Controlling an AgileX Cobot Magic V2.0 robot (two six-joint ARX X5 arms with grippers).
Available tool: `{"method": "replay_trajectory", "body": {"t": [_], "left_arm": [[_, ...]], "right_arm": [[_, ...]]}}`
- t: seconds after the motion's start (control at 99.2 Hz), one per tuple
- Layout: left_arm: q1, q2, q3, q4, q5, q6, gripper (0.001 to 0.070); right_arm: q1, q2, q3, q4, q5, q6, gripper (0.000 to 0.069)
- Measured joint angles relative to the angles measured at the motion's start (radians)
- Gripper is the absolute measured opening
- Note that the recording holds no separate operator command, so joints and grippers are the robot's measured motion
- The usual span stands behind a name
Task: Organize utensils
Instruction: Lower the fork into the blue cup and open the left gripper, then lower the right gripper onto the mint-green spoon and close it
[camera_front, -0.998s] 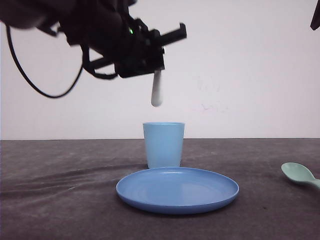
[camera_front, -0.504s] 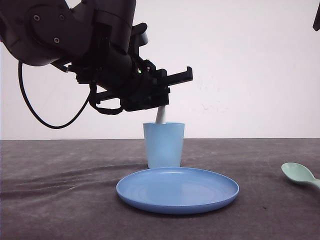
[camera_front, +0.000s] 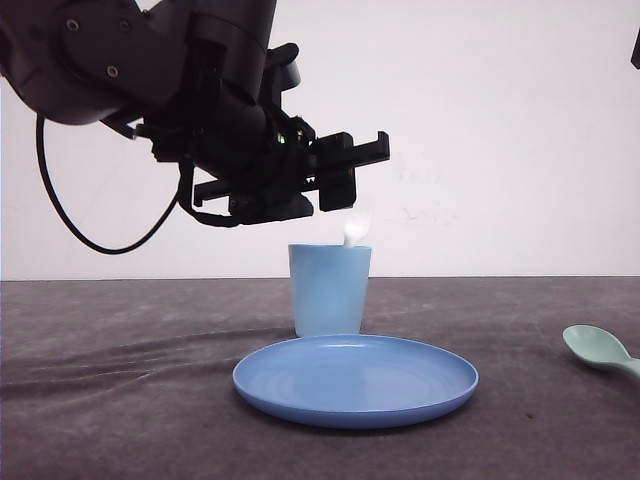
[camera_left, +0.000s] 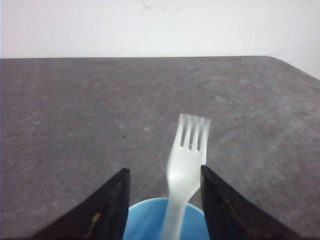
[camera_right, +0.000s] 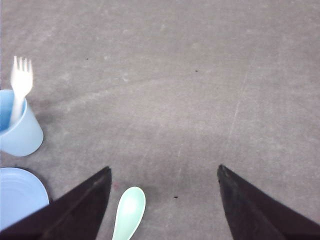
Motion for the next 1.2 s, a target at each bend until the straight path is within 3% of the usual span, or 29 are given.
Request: {"method": "replay_trajectory", "body": {"t": [0.282,0.656,0.898,1.2], "left_arm": [[0.0,-0.206,0.0,-0.173,-0.004,0.006,0.0271],[-0.002,-0.61,0.0,-0.632,-0.004,0.012,0.0271],[-0.002,-0.765,0.0,-0.896,-0.004,0.014,0.0271],[-0.003,-0.822,0.0,-0.982,-0.004,0.014,0.0271]], "right_arm": [[0.002,0.0,0.0,-0.071,-0.034,0.013,0.0425],[0.121,0.143,0.0,-0.275,-0.052,0.126,0.0425],[0.23,0.226,-0.061,-0.243,-0.046,0.214,0.0425],[0.307,0.281,-0.179,-0.119,0.066,0.325,0.0425]]}}
